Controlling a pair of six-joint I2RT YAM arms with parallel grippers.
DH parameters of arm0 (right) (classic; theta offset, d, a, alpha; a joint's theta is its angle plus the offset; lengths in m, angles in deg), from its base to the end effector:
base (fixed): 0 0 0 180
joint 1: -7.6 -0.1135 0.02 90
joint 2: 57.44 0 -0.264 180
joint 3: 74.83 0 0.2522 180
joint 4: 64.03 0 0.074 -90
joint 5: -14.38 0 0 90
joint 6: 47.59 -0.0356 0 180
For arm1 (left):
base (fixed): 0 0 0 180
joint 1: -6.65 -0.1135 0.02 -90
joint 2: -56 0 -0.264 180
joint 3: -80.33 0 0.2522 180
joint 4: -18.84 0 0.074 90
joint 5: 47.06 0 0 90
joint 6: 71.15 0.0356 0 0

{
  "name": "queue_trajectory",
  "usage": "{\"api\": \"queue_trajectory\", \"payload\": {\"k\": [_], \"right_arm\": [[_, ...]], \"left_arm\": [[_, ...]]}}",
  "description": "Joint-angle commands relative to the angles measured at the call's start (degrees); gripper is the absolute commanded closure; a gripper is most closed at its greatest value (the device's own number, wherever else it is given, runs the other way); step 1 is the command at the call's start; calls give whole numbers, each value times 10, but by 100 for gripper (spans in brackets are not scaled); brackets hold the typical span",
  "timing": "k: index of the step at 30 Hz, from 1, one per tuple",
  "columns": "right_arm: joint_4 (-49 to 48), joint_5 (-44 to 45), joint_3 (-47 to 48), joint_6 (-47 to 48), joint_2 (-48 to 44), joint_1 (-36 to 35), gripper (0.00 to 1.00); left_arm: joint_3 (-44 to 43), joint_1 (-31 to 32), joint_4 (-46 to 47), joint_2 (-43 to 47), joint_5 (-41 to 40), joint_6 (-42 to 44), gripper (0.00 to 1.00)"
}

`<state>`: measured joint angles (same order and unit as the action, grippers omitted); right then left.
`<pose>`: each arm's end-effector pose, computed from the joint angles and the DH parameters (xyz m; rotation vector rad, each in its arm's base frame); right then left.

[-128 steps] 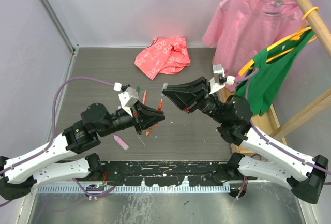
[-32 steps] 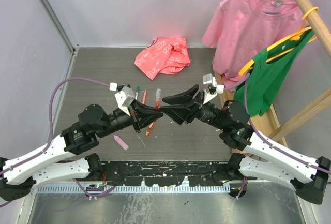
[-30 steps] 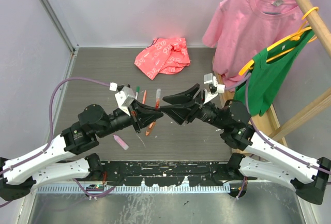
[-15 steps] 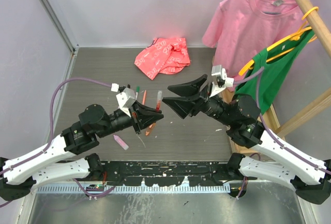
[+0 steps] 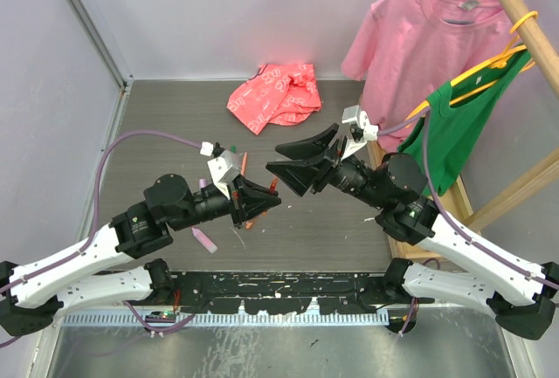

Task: Insert the pens into the pen caps
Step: Press the pen cap onto the pen.

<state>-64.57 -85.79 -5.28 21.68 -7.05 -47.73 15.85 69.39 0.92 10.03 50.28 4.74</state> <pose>0.1044 0.1620 0.4364 -0.5534 1.2143 1.2512 0.0807 -0.1665 0.3845 0.7898 1.4840 -1.1377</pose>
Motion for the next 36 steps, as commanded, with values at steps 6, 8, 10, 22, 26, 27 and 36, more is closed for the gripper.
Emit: {"api": "queue_trajectory", "payload": {"k": [6,8,10,22,26,27,36], "right_arm": [[-6,-15,25,0,7,-2,55],[-6,-15,23,-1,7,-2,60],[-7,-13,19,-3,5,-2,65],[-16,-19,4,-17,-1,-2,93],[-16,-28,1,-22,3,-2,100],[-16,-31,-1,-21,3,-2,100],[8,-48,-12,-26,13,-2,100]], "left_arm": [[-27,0,20,5,6,8,100],[-28,1,21,5,4,9,100],[-27,1,22,7,3,10,100],[-30,1,33,13,-16,11,100],[-35,0,38,16,-27,11,100],[-36,0,41,17,-31,12,100],[-79,1,43,11,-52,29,100]]}}
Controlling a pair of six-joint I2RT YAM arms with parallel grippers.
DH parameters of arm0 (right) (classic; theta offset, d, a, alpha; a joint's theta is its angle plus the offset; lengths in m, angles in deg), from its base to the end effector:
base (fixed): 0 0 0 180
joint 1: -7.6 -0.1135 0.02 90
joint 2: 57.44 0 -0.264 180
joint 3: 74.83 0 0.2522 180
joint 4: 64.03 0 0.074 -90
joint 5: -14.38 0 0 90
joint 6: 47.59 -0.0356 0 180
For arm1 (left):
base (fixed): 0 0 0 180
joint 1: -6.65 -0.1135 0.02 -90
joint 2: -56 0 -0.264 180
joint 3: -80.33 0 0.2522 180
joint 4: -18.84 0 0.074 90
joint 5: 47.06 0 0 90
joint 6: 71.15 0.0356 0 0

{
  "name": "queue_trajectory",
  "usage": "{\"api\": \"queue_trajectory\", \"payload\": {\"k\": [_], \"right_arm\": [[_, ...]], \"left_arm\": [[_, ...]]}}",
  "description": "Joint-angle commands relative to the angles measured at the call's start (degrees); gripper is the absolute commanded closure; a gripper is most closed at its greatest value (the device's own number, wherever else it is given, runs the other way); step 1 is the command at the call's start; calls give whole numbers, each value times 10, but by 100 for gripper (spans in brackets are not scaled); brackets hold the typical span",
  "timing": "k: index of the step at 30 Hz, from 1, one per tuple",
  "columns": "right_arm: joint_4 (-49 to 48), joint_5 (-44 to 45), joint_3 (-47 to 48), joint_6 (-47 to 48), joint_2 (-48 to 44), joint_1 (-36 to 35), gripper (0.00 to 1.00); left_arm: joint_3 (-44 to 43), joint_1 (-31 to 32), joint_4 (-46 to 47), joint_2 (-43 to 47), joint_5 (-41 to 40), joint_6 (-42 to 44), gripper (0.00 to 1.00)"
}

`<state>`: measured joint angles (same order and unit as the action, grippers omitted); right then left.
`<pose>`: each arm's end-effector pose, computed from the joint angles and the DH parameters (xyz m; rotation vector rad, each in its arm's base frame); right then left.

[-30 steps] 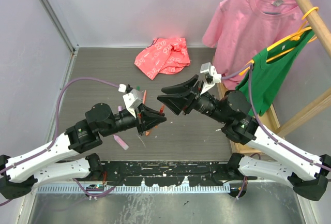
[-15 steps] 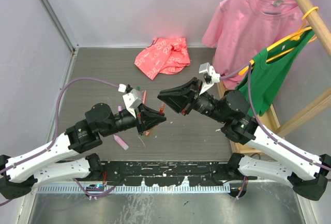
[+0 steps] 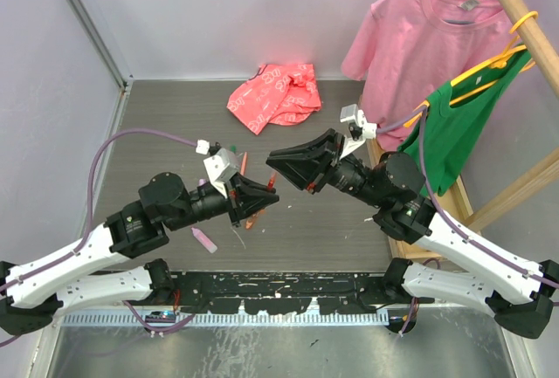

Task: Insert the pens into the pen caps
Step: Press the pen cap onto the pen.

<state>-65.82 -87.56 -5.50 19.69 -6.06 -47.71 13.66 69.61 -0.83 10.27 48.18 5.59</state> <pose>0.1064 0.1667 0.4342 -0.5629 1.2210 1.2979 0.0792 -0.1624 0.3951 0.7675 1.4726 -1.1065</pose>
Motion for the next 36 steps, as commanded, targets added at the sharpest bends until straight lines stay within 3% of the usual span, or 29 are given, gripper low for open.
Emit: {"api": "queue_trajectory", "payload": {"k": [1,15,36], "right_arm": [[27,-29,-10,-5,3,-3,100],[84,35,-61,14,8,-72,100],[9,93,-206,-64,34,-153,100]], "left_arm": [[-64,-1,59,8,-34,23,100],[-137,-1,51,-22,-27,50,100],[-165,-1,108,-10,-43,75,100]]}}
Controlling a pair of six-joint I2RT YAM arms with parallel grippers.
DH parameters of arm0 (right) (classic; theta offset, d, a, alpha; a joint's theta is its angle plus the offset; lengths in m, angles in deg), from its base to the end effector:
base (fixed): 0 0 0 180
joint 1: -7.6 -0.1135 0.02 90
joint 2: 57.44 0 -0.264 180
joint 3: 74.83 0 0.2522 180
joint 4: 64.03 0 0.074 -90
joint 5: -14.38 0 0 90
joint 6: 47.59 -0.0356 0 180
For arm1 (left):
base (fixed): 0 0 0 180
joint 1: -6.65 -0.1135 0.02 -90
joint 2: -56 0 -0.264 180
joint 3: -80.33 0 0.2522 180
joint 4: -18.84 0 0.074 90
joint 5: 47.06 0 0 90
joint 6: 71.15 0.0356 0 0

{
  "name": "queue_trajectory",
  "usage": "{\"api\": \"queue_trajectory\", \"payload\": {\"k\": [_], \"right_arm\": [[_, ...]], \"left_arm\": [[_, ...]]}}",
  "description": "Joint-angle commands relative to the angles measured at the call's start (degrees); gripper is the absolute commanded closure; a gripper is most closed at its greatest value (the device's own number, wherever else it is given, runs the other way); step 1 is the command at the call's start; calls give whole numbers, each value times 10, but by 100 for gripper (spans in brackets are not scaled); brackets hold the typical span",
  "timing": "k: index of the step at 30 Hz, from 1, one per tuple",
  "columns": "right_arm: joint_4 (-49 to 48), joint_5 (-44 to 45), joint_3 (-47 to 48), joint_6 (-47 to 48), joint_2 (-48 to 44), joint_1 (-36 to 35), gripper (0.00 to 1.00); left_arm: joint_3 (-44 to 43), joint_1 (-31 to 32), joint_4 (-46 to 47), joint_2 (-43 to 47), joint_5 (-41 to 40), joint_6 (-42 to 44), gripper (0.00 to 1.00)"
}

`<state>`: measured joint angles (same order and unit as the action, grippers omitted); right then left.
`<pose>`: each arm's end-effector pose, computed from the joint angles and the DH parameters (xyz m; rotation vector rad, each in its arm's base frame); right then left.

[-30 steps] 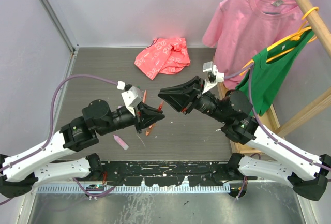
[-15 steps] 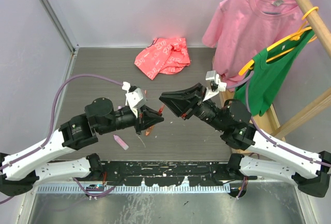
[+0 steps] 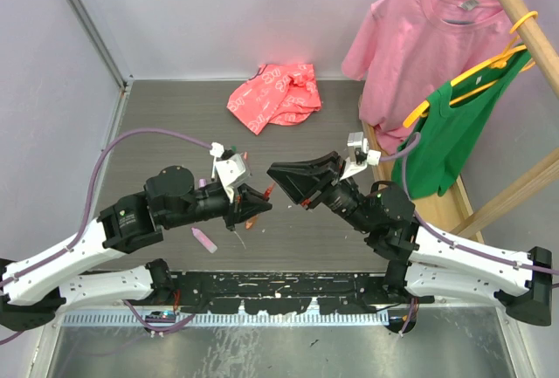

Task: Insert the pens into the pen caps
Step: Press the pen cap onto the pen.

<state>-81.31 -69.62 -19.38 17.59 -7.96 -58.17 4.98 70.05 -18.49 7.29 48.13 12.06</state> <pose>0.0854 0.1807 0.3836 -0.3496 1.2250 1.3232 0.0772 -0.1613 0.4046 0.9428 1.6034 -0.9547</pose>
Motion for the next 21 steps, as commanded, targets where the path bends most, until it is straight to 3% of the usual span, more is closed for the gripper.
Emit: {"api": "queue_trajectory", "payload": {"k": [1,21], "right_arm": [[156,-83,-73,-48,57,-54,100],[118,-25,-111,-76,104,-124,100]], "left_arm": [[-80,-6,290,19,-40,10,100],[-73,-6,318,39,-56,10,100]]}}
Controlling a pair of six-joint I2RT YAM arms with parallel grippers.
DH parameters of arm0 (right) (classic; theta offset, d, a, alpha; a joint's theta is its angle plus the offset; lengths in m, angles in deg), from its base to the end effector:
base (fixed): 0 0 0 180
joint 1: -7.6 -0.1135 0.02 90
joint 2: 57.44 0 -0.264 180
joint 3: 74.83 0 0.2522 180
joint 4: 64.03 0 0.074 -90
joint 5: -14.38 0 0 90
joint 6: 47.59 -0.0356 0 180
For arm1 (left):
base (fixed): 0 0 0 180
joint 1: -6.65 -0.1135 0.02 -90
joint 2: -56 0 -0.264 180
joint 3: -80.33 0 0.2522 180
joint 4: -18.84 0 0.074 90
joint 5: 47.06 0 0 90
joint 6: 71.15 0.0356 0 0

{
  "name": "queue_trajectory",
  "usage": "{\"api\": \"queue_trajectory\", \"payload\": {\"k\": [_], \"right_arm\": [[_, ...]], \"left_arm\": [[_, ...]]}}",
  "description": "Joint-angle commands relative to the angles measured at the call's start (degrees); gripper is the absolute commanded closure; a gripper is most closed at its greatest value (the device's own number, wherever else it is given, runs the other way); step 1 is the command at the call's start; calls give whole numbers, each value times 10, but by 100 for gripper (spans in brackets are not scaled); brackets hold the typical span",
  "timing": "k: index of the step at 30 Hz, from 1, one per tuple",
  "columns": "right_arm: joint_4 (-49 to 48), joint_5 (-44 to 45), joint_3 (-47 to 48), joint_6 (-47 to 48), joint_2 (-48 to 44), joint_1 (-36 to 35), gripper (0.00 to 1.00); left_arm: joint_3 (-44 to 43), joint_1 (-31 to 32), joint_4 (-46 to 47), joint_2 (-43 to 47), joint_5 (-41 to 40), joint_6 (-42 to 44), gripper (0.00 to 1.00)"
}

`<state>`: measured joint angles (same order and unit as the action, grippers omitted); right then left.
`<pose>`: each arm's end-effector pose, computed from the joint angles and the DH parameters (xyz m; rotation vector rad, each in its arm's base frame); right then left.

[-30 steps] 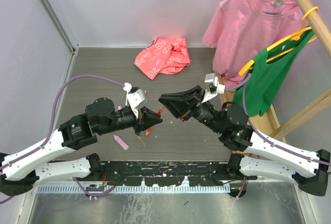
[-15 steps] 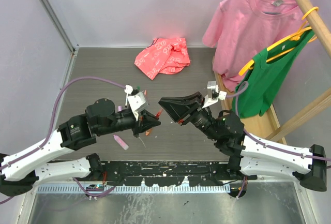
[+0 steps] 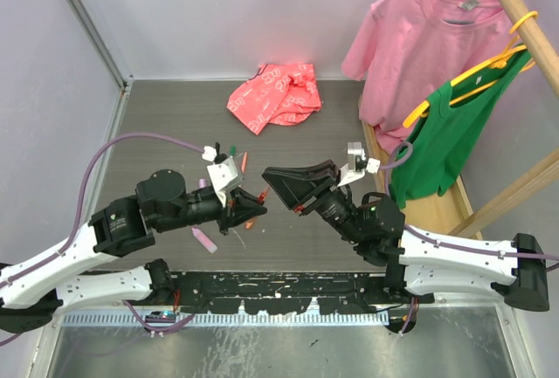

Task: Insert the pens into the pen caps
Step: Press the pen cap onto the pen.

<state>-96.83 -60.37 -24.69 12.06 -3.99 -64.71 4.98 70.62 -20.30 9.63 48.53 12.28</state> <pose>0.0724 0.1961 0.3644 -0.1673 1.1823 1.4605 0.0698 -0.1508 0.4075 0.9553 1.5874 -0.9682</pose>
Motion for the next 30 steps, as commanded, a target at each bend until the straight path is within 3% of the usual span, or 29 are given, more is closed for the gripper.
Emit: {"api": "queue_trajectory", "payload": {"k": [1,11,23,30], "right_arm": [[281,-110,-54,-14,52,-58,100],[494,19,112,130,-28,-58,100],[493,24,240,223,-32,-58,60],[469,-1,261,244,-47,-58,50]], "left_arm": [[-74,-12,330,15,-58,8,100],[-67,-12,229,18,-39,1,100],[-40,-11,183,4,-19,-24,100],[-27,-12,182,7,-18,-30,100]]}}
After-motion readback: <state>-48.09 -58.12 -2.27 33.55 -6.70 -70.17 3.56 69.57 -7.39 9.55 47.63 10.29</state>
